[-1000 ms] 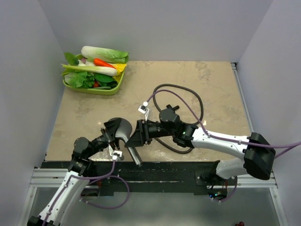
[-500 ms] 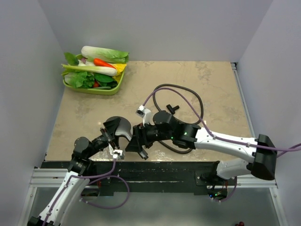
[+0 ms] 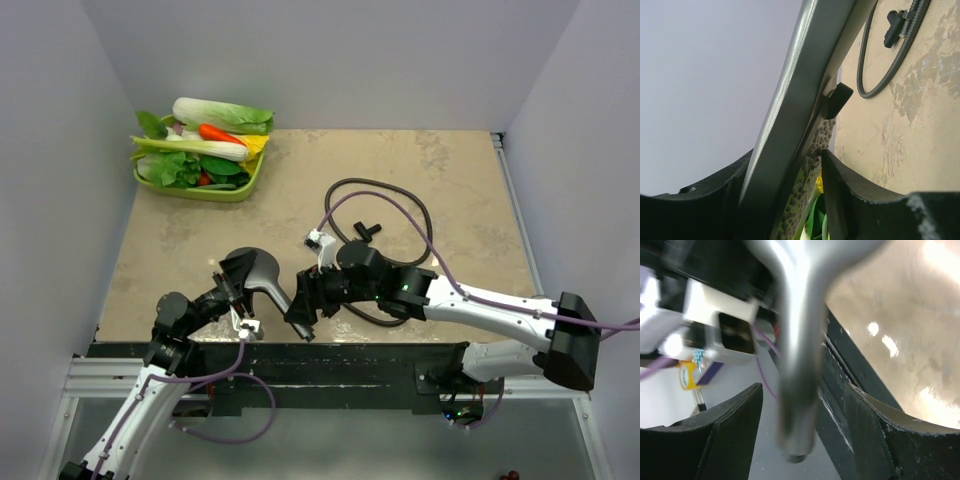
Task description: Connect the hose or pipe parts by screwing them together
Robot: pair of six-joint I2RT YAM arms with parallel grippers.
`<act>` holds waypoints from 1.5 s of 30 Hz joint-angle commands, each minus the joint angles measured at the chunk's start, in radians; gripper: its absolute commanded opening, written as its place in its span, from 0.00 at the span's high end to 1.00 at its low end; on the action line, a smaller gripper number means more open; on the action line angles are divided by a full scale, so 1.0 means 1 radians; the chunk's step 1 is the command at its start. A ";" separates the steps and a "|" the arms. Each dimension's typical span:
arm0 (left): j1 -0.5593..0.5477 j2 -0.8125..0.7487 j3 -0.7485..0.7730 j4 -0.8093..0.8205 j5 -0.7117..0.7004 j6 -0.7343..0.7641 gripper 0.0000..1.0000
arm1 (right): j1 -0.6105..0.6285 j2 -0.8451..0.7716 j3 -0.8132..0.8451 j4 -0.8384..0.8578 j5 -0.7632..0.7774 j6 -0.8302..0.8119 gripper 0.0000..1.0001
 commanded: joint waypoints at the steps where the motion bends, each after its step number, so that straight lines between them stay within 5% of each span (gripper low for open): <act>1: -0.001 -0.008 0.067 0.094 0.029 -0.035 1.00 | -0.003 0.014 -0.096 0.230 -0.098 0.072 0.32; 10: -0.001 -0.010 0.084 0.072 0.040 -0.043 1.00 | -0.032 0.089 -0.265 0.866 -0.276 0.331 0.48; 16: -0.001 -0.019 0.084 0.041 0.063 -0.023 1.00 | -0.038 0.153 -0.309 1.079 -0.299 0.456 0.82; 17: -0.001 -0.016 0.084 0.031 0.066 -0.015 1.00 | -0.038 0.157 -0.314 1.088 -0.298 0.474 0.95; 19: 0.000 -0.016 0.084 0.020 0.074 -0.006 1.00 | -0.038 0.151 -0.323 1.096 -0.289 0.482 1.00; 23: -0.001 -0.010 0.106 -0.082 0.107 0.028 0.49 | -0.053 0.085 -0.306 1.016 -0.278 0.448 1.00; 25: -0.001 -0.010 0.112 -0.112 0.118 0.054 0.41 | -0.059 0.057 -0.276 0.914 -0.276 0.417 1.00; 37: -0.001 -0.013 0.176 -0.238 0.144 0.071 0.14 | -0.078 0.011 -0.167 0.522 -0.244 0.213 1.00; 45: -0.001 -0.034 0.184 -0.227 0.123 0.042 0.16 | -0.142 -0.035 -0.230 0.514 -0.260 0.218 1.00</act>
